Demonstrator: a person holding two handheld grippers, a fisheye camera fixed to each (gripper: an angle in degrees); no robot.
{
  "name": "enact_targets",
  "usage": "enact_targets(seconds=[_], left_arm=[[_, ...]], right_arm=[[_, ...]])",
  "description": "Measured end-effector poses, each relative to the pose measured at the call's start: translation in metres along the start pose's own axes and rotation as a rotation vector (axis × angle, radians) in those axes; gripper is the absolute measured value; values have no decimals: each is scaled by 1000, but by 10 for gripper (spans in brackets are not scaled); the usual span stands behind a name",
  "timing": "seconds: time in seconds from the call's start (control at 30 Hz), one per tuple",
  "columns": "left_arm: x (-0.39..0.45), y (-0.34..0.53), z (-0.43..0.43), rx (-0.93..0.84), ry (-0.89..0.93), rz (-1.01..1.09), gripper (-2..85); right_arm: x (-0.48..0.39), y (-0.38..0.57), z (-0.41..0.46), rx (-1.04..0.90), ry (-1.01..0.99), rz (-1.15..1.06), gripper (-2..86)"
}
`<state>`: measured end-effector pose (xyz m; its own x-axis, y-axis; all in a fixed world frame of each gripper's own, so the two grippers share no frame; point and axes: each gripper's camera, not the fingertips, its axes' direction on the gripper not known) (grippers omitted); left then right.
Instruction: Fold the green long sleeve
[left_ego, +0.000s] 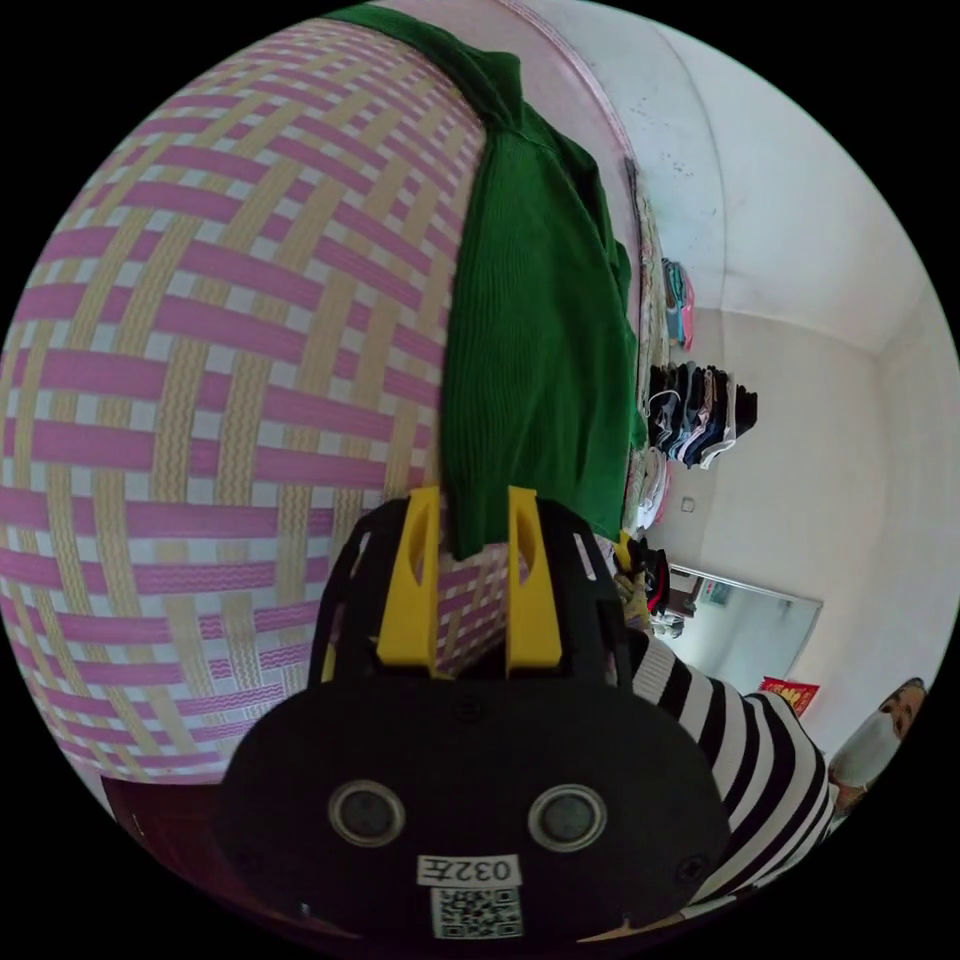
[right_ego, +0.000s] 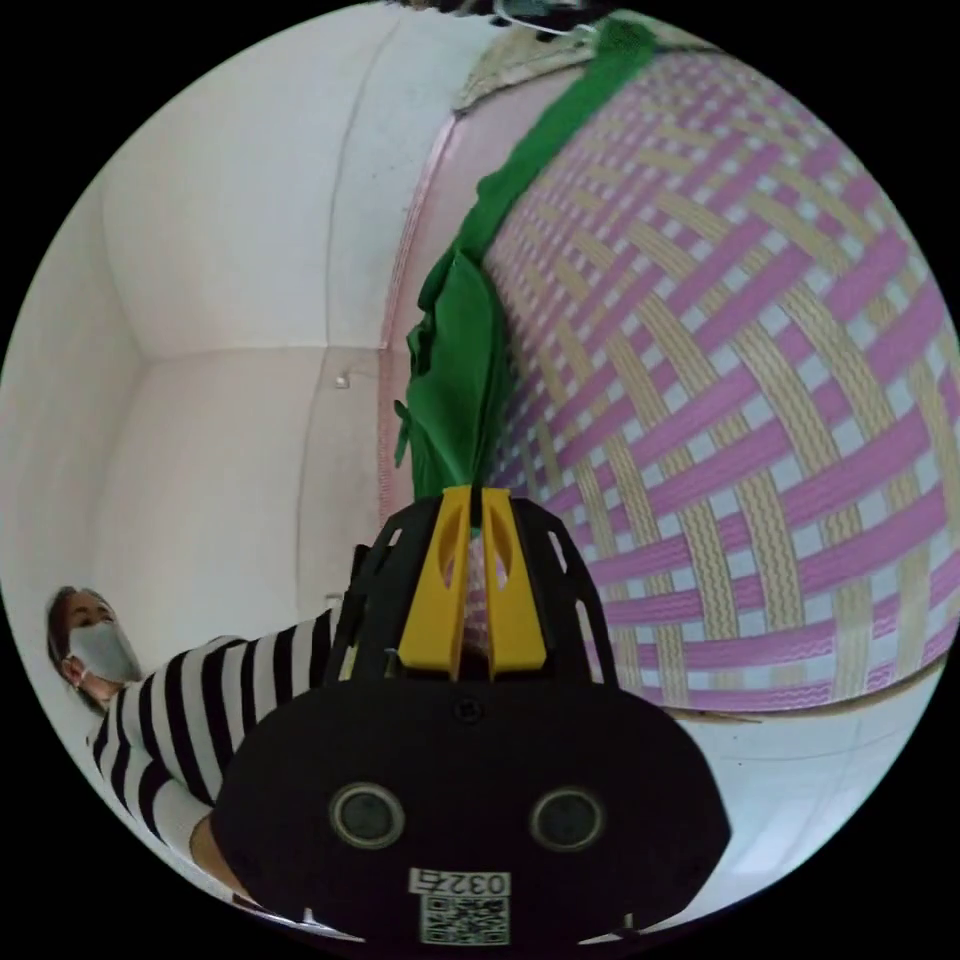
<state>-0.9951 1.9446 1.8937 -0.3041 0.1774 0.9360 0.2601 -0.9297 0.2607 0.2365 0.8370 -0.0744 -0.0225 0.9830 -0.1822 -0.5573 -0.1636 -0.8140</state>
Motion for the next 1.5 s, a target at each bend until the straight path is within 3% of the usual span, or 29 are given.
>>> enact_targets(seconds=[0.17,0.43,0.5,0.63,0.7,0.77,0.8,0.87,0.93,1.03,1.27,1.5], left_arm=[[-4,4,-2,-18,-39,4,66],[-10,6,28,-101,-41,-1,40],[-19,8,41,-144,27,-30,35],[-55,17,42,-39,161,-108,-6],[-70,21,38,24,372,-117,-12],[-61,27,5,195,692,31,-13],[-53,29,-7,223,716,94,-13],[-22,42,-57,275,636,335,-12],[-20,54,-76,245,509,391,-12],[-65,62,-52,30,288,228,-10],[-106,96,-11,-82,263,104,-10],[-123,127,-10,-60,263,43,-9]], right_arm=[[13,12,6,-2,134,42,37],[13,2,16,-35,94,47,77],[8,-3,23,-61,102,37,73],[-7,-14,46,-152,180,21,27],[-18,-17,49,-155,193,6,10],[-45,-16,38,-96,92,-80,-1],[-53,-15,33,-76,59,-109,-3],[-74,-8,14,-29,-28,-186,-6],[-72,-2,13,-63,-17,-172,-7],[-48,8,21,-125,49,-88,-8],[-31,28,24,-170,154,-20,-8],[-22,54,28,-213,174,11,-8]])
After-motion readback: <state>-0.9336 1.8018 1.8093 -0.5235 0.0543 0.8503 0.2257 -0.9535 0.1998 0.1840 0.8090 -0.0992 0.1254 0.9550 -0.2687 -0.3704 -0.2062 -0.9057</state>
